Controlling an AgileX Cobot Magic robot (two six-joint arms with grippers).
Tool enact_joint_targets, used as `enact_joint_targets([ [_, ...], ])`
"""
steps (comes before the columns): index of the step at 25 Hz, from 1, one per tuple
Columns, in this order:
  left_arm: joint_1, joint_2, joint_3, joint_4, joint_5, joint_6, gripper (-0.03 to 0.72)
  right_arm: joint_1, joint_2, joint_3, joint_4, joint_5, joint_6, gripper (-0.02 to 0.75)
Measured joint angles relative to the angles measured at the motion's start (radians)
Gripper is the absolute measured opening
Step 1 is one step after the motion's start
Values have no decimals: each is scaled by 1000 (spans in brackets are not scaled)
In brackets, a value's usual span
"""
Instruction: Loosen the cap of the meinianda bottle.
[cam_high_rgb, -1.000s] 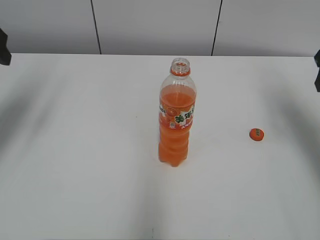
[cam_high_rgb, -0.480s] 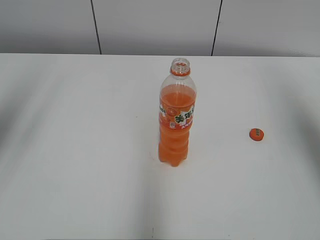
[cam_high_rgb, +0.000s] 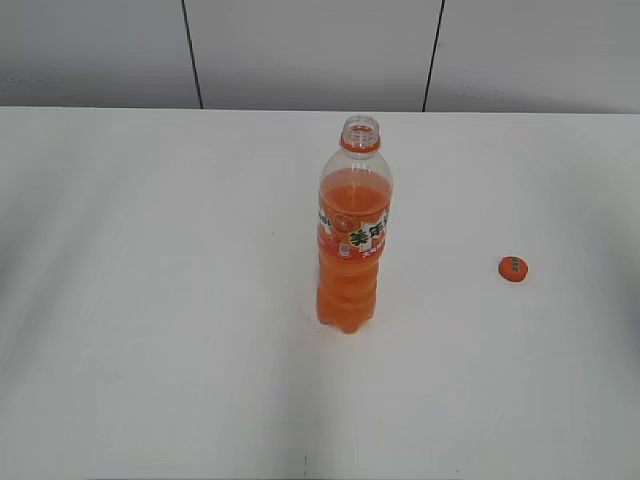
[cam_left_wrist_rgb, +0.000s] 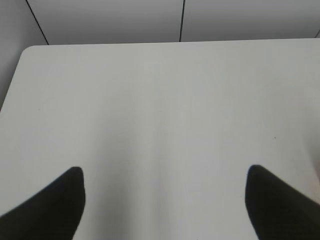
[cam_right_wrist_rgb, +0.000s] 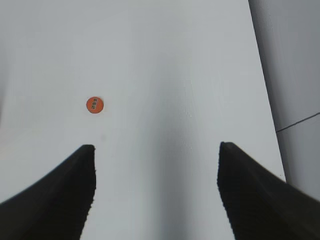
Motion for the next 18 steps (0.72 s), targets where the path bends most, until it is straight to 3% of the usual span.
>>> enact_joint_targets([
  [9,0,-425,263,-10,-7,6,591,0,-336,190,-1,-25,43,568],
  [18,0,-689,373,-20,55,6,591,0,-568,342,30,-20,64,568],
])
